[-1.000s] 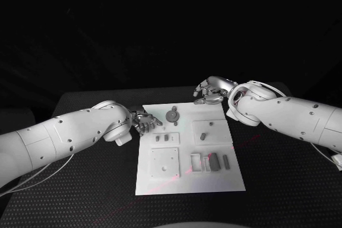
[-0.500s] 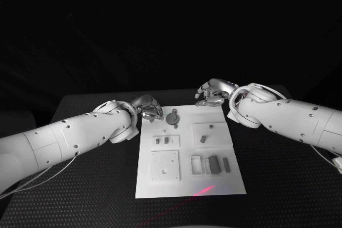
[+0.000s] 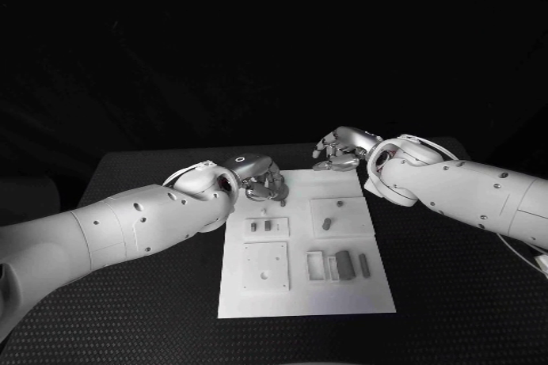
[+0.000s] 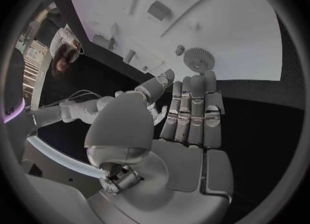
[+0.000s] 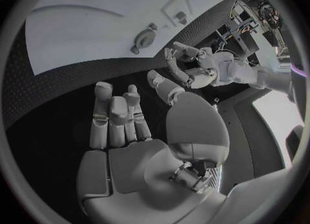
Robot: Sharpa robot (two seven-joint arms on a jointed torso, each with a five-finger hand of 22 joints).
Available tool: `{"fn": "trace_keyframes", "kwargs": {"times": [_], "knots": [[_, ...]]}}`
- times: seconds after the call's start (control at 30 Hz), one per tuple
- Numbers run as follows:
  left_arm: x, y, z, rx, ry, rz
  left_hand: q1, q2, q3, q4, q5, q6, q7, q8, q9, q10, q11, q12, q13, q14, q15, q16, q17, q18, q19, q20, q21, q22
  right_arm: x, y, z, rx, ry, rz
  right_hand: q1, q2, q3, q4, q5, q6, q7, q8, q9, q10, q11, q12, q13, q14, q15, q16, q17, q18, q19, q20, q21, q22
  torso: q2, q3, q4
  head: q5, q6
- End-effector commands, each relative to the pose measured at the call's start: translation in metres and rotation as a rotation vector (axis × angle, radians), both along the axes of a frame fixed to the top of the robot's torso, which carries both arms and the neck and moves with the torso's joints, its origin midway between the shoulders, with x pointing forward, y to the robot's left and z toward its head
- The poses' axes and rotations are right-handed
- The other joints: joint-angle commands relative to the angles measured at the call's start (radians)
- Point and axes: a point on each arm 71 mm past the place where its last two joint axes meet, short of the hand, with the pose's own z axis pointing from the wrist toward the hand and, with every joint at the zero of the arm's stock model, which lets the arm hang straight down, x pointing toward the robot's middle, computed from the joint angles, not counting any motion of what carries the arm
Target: Assemble the parts on the task board
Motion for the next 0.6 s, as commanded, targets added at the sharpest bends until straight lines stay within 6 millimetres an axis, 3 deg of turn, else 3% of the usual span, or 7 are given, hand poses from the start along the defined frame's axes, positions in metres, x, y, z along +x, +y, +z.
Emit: {"fn": "trace_keyframes", "kwargs": {"times": [0.03,0.2,0.43,0.6], "knots": [[-0.004,-0.009,-0.007,0.073,-0.046,-0.068,0.013,-0.001,-0.003,-0.001,-0.002,0.011,0.002,-0.012,-0.006,0.016,0.000,-0.025,-0.003,0.020,-0.005,0.003,0.005,0.015,0.021,-0.006,0.000,0.005,0.000,0.001,0.000,0.004,-0.008,0.009,-0.005,0.002,0.004,0.004,0.005,-0.019,0.021,-0.003,-0.001,-0.001,0.003,0.003,-0.002,0.001,0.006,-0.004,0.001,0.013,0.004,-0.003,-0.006,0.019,0.000,0.0001,-0.0011,-0.002,-0.001],[-0.004,-0.014,-0.015,0.095,-0.035,-0.068,0.009,-0.004,-0.010,0.001,-0.003,0.007,0.006,-0.025,-0.012,0.015,0.004,-0.053,-0.007,0.027,-0.005,0.007,0.011,0.016,0.032,-0.008,0.001,0.011,0.001,0.000,0.000,0.003,-0.009,0.005,-0.004,0.002,0.004,0.004,0.005,-0.019,0.021,-0.003,-0.001,-0.001,0.003,0.004,-0.002,0.001,0.007,-0.004,0.002,0.013,0.004,-0.003,-0.006,0.019,0.000,0.0002,-0.0010,-0.004,-0.001],[-0.007,-0.021,-0.023,0.122,-0.024,-0.073,0.005,-0.009,-0.025,0.003,-0.003,0.011,0.007,-0.043,-0.020,0.035,-0.001,-0.095,-0.004,0.066,-0.015,0.058,0.054,0.032,0.086,-0.019,0.032,0.051,0.001,0.001,0.000,0.004,-0.010,0.006,-0.004,0.002,0.003,0.003,0.005,-0.020,0.022,-0.003,-0.001,-0.001,0.003,0.004,-0.002,0.001,0.007,-0.004,0.002,0.013,0.004,-0.003,-0.006,0.019,0.000,-0.0003,0.0000,-0.007,0.000],[-0.006,-0.021,-0.027,0.122,-0.025,-0.060,0.008,-0.014,-0.031,0.004,-0.003,-0.027,0.003,-0.073,-0.036,0.025,-0.002,-0.129,-0.004,0.090,-0.018,0.104,0.089,0.046,0.118,-0.023,0.062,0.092,0.001,0.001,0.000,0.005,-0.011,0.007,-0.004,0.003,0.003,0.003,0.005,-0.020,0.022,-0.003,-0.002,-0.001,0.004,0.004,-0.002,0.001,0.007,-0.004,0.002,0.013,0.004,-0.003,-0.006,0.019,0.001,0.0000,-0.0005,-0.008,0.001]]}}
